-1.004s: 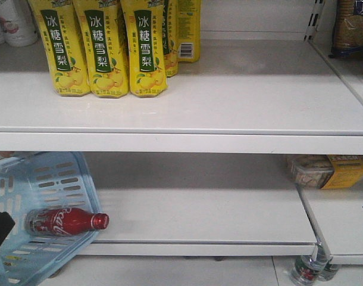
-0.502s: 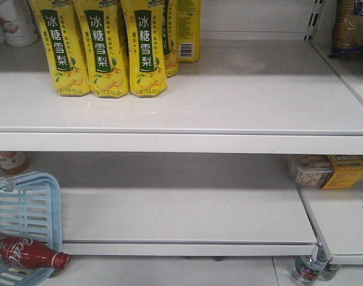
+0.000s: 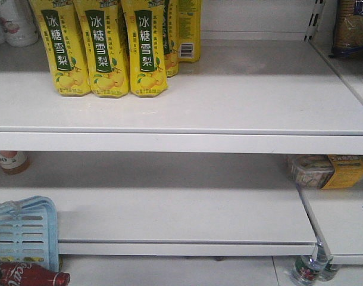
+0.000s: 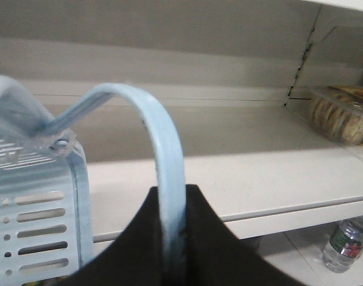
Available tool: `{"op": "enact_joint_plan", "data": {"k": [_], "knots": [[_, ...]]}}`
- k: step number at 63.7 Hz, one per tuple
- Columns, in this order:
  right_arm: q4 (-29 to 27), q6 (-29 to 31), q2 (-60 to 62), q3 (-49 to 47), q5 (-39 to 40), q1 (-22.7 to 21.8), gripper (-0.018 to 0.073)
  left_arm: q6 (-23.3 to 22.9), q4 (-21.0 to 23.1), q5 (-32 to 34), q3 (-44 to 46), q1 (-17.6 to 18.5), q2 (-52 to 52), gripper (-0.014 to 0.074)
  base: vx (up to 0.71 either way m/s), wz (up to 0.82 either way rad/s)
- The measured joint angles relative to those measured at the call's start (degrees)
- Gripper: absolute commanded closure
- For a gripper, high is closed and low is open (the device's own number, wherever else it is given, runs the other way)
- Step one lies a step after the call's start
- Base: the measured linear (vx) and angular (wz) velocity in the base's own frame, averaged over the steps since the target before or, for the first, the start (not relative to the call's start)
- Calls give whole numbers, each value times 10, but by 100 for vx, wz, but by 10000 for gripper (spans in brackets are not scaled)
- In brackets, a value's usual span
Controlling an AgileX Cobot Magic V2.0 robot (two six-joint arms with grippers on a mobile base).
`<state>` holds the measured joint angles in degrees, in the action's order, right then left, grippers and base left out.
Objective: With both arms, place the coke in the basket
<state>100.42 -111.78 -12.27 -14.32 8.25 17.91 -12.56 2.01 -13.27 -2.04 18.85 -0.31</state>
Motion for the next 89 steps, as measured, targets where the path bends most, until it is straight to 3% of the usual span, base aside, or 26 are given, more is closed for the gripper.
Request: {"op": "enact_joint_plan", "data": {"k": [10, 28, 38, 89], "knots": [[0, 0, 0, 0, 0, 0, 565, 6, -1, 3, 0, -19, 0, 603, 0, 0], [0, 0, 0, 0, 0, 0, 565, 47, 0, 0, -1, -115, 0, 603, 0, 0], [0, 0, 0, 0, 0, 0, 565, 52, -1, 12, -1, -146, 0, 603, 0, 0], [0, 0, 0, 0, 0, 0, 565, 52, -2, 28, -1, -149, 0, 603, 0, 0]]}}
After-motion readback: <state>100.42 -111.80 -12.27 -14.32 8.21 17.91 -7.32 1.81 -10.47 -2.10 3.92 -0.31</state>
